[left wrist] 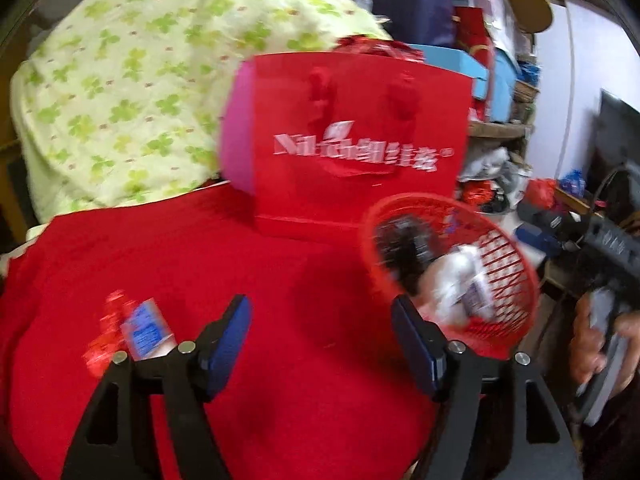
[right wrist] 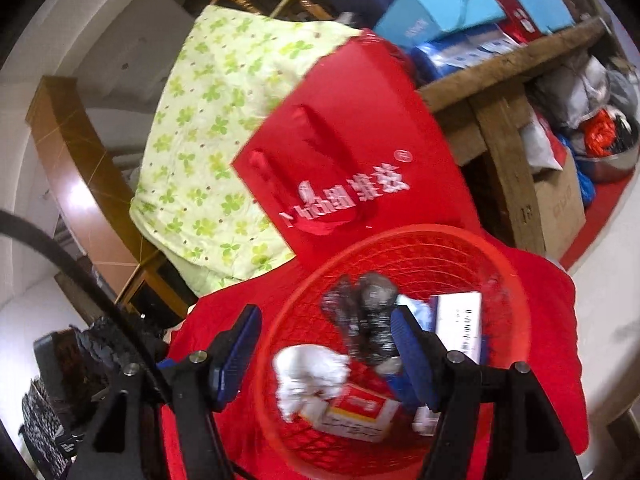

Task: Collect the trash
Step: 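Drop the tissue and medicine box into the basket, opening both tools, then grasp the red plastic bag with the left tool while the right grasps the blue medicine box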

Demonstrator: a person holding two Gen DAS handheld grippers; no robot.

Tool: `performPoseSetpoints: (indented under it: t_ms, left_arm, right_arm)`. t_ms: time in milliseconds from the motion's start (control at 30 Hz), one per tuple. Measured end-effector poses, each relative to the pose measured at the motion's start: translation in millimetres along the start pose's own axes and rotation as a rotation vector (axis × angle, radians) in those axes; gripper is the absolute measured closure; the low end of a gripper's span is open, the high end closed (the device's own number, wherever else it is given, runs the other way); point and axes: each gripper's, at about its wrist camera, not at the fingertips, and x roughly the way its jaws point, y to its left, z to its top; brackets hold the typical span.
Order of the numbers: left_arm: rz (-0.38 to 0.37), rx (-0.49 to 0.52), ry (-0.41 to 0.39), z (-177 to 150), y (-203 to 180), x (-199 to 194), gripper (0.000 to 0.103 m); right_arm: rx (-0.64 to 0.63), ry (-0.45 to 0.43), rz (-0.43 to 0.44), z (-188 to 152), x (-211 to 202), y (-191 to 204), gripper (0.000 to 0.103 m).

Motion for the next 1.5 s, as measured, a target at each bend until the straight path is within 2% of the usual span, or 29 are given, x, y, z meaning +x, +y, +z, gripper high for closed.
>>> performPoseSetpoints:
  t_ms: [100,267,400,533,733,800,1033,1200,1333,1500]
  left_arm:
    - [0.070,-0.033,0.018,-21,36,-10,0.030]
    - [0.198,-0.164,0.051,-60,107,-28,0.030]
    - [0.295,-0.233,0.049,-85,150,-43,0.030]
    - [0.355,-0.271,0.037,-104,181,-54,0.029]
    - [0.384,-0.284,0.039,-136,209,-54,0.029]
    - [0.383,-0.287,0.043,-146,213,-55,0.029]
    - [0.368,-0.336,0.048,-169,244,-54,0.029]
    - [0.363,-0.339,0.045,-170,263,-54,0.029]
    - [0.357,-0.294,0.046,-162,272,-49,0.029]
    - [0.323,-0.240,0.058,-145,286,-32,0.027]
  right_arm:
    - [-0.052,0.000,0.026,0,0,23,0.032]
    - [-0.123,0.026,0.096,-3,10,67,0.032]
    - [-0.174,0.080,0.131,-14,28,100,0.032]
    - [-0.230,0.161,0.152,-33,58,134,0.032]
    - [-0.312,0.307,0.137,-71,120,179,0.032]
    - [-0.332,0.373,0.123,-85,148,193,0.032]
    - [-0.426,0.509,0.072,-119,234,222,0.032]
    - [-0.510,0.569,0.022,-141,294,239,0.032]
    - [-0.530,0.625,-0.038,-160,336,235,0.027]
    - [-0.563,0.684,-0.082,-180,366,231,0.027]
